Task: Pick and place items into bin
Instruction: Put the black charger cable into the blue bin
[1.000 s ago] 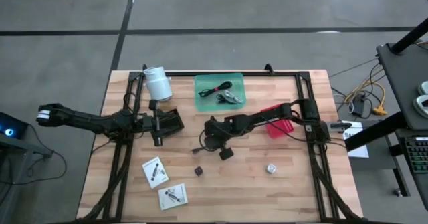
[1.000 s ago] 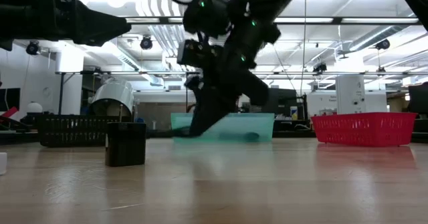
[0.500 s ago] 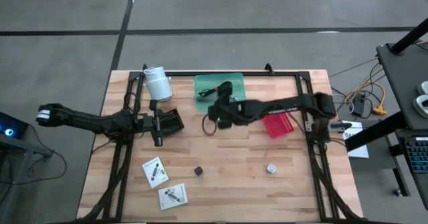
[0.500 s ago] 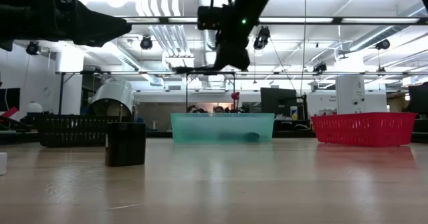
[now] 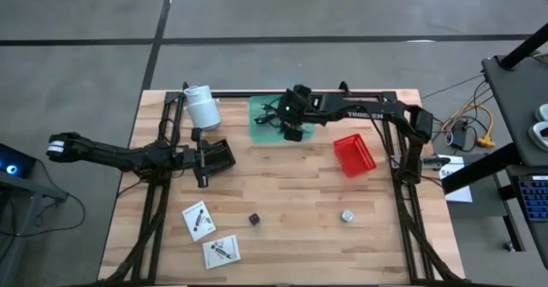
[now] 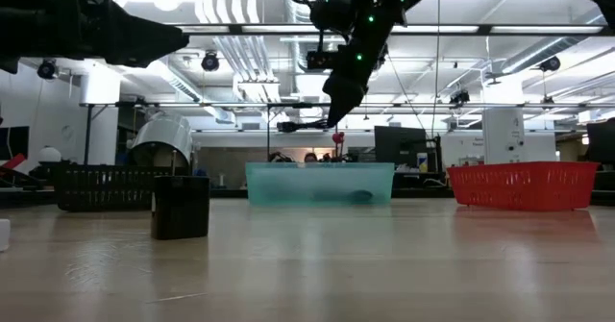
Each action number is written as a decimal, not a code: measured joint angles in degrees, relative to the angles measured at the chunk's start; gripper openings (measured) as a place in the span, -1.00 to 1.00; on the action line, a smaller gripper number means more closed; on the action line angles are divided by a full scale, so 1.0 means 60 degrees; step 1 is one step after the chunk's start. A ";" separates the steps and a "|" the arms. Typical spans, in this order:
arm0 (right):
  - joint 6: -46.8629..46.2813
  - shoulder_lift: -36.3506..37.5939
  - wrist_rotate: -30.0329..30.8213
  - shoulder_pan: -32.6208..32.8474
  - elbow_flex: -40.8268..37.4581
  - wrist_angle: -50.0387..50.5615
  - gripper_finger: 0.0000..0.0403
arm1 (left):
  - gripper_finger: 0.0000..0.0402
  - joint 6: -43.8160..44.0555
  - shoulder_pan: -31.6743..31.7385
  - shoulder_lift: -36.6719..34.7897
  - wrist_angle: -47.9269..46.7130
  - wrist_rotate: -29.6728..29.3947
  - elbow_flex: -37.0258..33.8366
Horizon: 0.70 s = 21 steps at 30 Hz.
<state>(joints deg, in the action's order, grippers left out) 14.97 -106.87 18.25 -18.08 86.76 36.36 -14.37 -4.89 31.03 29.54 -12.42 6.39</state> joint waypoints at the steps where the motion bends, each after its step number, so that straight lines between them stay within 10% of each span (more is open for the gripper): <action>1: -0.0001 0.0000 -0.0047 -0.0087 -0.0009 0.0031 -0.95 | -0.07 0.0000 0.0000 -0.0007 0.0006 0.0000 0.0000; 21: 0.2482 -0.0018 -0.2131 -0.0551 -0.0018 0.0473 -0.94 | -0.07 0.0000 0.0000 -0.0007 0.0007 -0.0001 0.0000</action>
<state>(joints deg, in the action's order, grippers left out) 29.86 -106.98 5.46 -21.39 86.65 39.20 -14.37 -4.89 30.99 29.58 -12.43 6.39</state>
